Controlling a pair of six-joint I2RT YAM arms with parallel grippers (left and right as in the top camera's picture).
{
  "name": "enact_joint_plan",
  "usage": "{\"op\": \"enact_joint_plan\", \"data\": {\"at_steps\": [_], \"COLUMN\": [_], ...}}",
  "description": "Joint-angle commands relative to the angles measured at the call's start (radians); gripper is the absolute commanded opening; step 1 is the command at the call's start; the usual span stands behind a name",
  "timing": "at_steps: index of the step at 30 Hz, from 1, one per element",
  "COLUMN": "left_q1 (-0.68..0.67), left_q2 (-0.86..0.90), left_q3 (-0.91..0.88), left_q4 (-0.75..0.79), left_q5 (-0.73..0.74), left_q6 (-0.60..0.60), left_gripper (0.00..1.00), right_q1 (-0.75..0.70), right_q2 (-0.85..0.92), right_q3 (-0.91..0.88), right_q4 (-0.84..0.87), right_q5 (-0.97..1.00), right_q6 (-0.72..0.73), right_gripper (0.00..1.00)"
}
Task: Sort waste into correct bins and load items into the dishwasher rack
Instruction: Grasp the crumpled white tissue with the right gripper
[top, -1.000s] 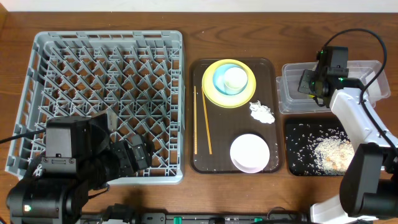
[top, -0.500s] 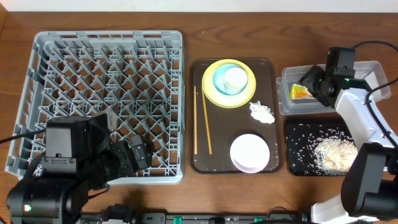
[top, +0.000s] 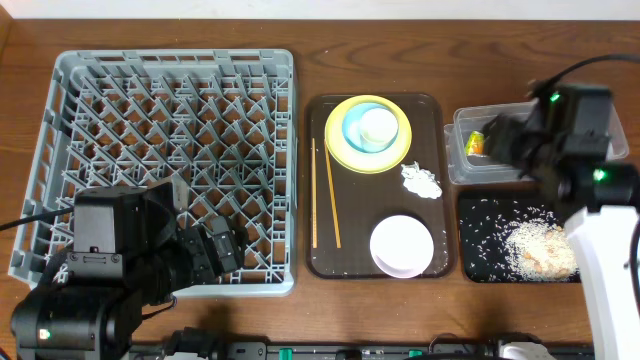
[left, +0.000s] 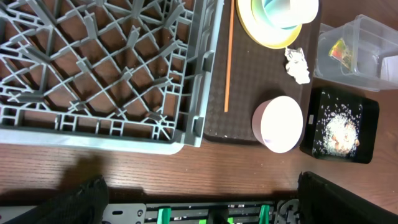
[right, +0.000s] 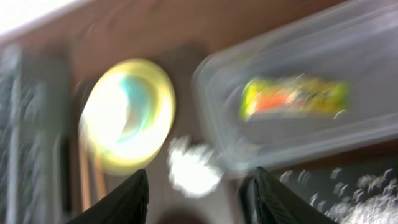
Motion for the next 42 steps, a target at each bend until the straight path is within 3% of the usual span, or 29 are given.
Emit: {"op": "enact_joint_plan", "data": {"at_steps": [1, 6, 10, 21, 26, 28, 31, 32, 38, 42], "left_q1": [-0.003, -0.003, -0.003, -0.003, -0.003, -0.003, -0.003, -0.003, -0.003, -0.003], "left_q2": [-0.002, -0.002, -0.002, -0.002, -0.002, -0.002, -0.002, -0.002, -0.002, -0.002], "left_q3": [0.000, 0.000, 0.000, 0.000, 0.000, 0.000, 0.000, 0.000, 0.000, 0.000], "left_q4": [0.002, 0.002, 0.002, 0.002, 0.002, 0.002, 0.002, 0.002, 0.002, 0.002], "left_q5": [-0.013, -0.013, -0.012, -0.013, -0.013, -0.012, -0.012, -0.012, -0.013, -0.013], "left_q6": [-0.006, -0.006, -0.006, -0.006, -0.006, -0.006, -0.006, -0.006, -0.006, -0.006], "left_gripper": [0.98, 0.98, 0.98, 0.98, 0.98, 0.98, 0.98, 0.98, 0.98, 0.98], "right_q1": [0.131, 0.335, 0.435, 0.437, 0.437, 0.437, 0.437, 0.437, 0.436, 0.389], "right_q2": [0.005, 0.068, 0.169, 0.502, 0.596, 0.613, 0.611, 0.600, 0.440, 0.299], "right_q3": [-0.009, -0.068, -0.113, -0.117, -0.117, -0.117, -0.111, -0.100, 0.080, 0.182], "right_q4": [-0.080, -0.122, -0.064, 0.154, 0.192, 0.196, 0.187, 0.168, -0.076, -0.106], "right_q5": [-0.039, 0.141, 0.379, 0.441, 0.404, 0.402, 0.401, 0.397, 0.389, 0.414], "right_q6": [-0.067, -0.042, -0.026, -0.117, -0.116, -0.116, -0.116, -0.116, -0.116, -0.095], "right_gripper": [0.52, 0.52, 0.61, 0.69, 0.67, 0.59, 0.12, 0.04, 0.01, 0.01]}}
